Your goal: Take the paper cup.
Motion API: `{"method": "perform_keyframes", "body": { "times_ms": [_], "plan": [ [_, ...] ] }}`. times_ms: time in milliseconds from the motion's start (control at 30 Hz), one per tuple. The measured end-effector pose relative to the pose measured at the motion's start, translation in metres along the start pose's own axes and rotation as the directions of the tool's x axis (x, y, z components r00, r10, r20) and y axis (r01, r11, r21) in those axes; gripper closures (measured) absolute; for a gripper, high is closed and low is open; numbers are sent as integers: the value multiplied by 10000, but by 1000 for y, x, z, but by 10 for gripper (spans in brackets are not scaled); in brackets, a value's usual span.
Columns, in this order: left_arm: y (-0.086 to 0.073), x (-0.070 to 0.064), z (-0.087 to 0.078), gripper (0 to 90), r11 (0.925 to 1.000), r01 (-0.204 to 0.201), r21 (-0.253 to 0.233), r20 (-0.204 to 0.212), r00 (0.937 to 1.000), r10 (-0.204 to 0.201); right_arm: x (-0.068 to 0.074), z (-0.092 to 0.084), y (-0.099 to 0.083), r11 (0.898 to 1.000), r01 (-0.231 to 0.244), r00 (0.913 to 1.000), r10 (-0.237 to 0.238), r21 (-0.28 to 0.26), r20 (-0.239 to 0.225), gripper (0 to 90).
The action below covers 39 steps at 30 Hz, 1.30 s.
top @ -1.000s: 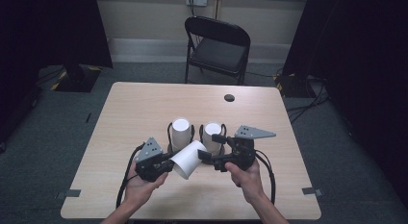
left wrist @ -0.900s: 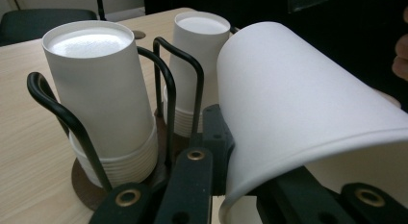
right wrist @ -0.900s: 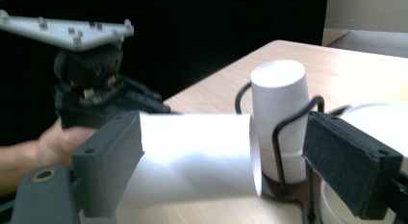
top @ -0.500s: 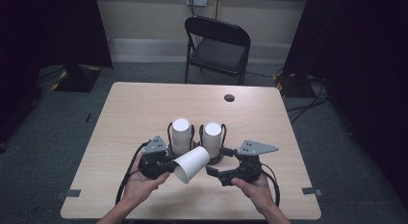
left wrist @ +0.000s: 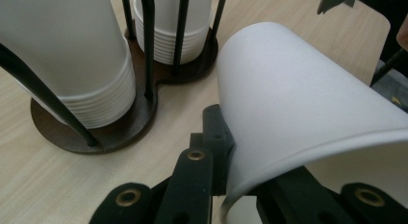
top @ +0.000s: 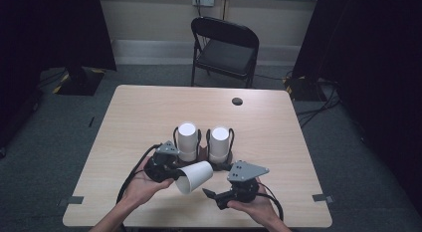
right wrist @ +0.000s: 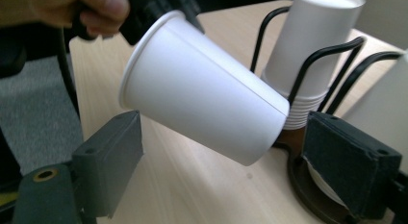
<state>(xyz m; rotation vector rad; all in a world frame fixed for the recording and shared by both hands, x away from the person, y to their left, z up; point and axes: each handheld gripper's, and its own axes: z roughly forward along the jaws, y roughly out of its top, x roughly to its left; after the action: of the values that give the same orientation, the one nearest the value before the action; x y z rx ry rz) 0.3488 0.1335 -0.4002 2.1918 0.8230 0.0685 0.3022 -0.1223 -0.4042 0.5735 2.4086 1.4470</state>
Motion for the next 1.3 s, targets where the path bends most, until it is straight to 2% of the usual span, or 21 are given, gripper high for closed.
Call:
{"method": "perform_keyframes", "body": {
  "times_ms": [67, 133, 200, 300, 367, 433, 467, 533, 633, 700, 733, 767, 900, 933, 1000, 1067, 1100, 1133, 1167, 1233, 1300],
  "plan": [
    [2, -3, -1, 866, 9999, -73, 112, 14, 10000, 73, 3, 4, 0, 9995, 234, 9997, -234, 233, -16, 139],
    [6, -7, -2, 866, 9986, -312, 432, -56, 9995, 315, 4, 7, 0, 9983, 448, 9990, -448, 373, -14, 144],
    [9, -9, -2, 866, 9963, -512, 693, -21, 9987, 515, 5, 10, 0, 9974, 631, 9979, -635, 357, 92, 132],
    [14, -12, -3, 866, 9953, -451, 863, -18, 9990, 454, 7, 11, 2, 9969, 772, 9970, -773, 124, 98, 134],
    [17, -11, -2, 867, 9925, -436, 1146, 69, 9990, 431, 9, 11, 2, 9944, 1058, 9943, -1059, 76, 79, 137],
    [19, -10, 1, 867, 9874, -356, 1539, 170, 9993, 334, 11, 12, 3, 9903, 1371, 9905, -1372, 218, 49, 135],
    [20, -10, 1, 867, 9890, -337, 1440, 69, 9994, 331, 12, 13, 3, 9885, 1490, 9888, -1490, 258, -14, 137],
    [21, -10, 3, 867, 9869, -335, 1581, 112, 9994, 322, 14, 15, 2, 9846, 1682, 9857, -1686, 468, 35, 133],
    [23, -11, 5, 866, 9846, -358, 1709, 143, 9993, 339, 14, 20, 1, 9823, 1705, 9850, -1721, 770, 146, 134],
    [25, -9, 7, 867, 9805, -348, 1933, 120, 9994, 331, 13, 22, 0, 9809, 1759, 9837, -1784, 829, 233, 127],
    [26, -9, 8, 867, 9814, -283, 1901, 81, 9996, 272, 13, 23, -1, 9788, 1863, 9817, -1889, 847, 236, 129],
    [27, -9, 9, 868, 9789, -361, 2010, 37, 9993, 361, 14, 24, -1, 9773, 1939, 9798, -1972, 850, 326, 128],
    [33, -12, 14, 868, 9691, -410, 2434, 109, 9992, 395, 18, 29, 0, 9598, 2589, 9636, -2644, 1088, 402, 116],
    [35, -13, 15, 869, 9684, -369, 2465, 116, 9993, 351, 20, 31, 0, 9534, 2780, 9574, -2849, 1169, 464, 112],
    [37, -14, 18, 868, 9642, -427, 2618, 249, 9990, 375, 21, 34, 0, 9436, 3048, 9478, -3138, 1290, 561, 113],
    [40, -16, 21, 868, 9584, -337, 2834, 398, 9989, 234, 23, 37, -1, 9350, 3288, 9392, -3384, 1326, 575, 132],
    [40, -17, 23, 868, 9570, -432, 2868, 350, 9988, 346, 25, 39, -2, 9276, 3463, 9318, -3574, 1402, 633, 136],
    [41, -19, 24, 867, 9564, -443, 2888, 332, 9988, 363, 26, 40, -2, 9251, 3526, 9281, -3649, 1412, 733, 135],
    [42, -19, 25, 867, 9533, -496, 2981, 373, 9985, 403, 27, 42, -2, 9248, 3521, 9278, -3652, 1443, 764, 135],
    [43, -21, 27, 867, 9534, -489, 2978, 501, 9981, 355, 28, 43, -3, 9268, 3490, 9295, -3612, 1388, 749, 136],
    [44, -22, 29, 867, 9514, -422, 3052, 562, 9981, 262, 30, 45, -3, 9222, 3629, 9236, -3750, 1336, 800, 143]
  ]
}}
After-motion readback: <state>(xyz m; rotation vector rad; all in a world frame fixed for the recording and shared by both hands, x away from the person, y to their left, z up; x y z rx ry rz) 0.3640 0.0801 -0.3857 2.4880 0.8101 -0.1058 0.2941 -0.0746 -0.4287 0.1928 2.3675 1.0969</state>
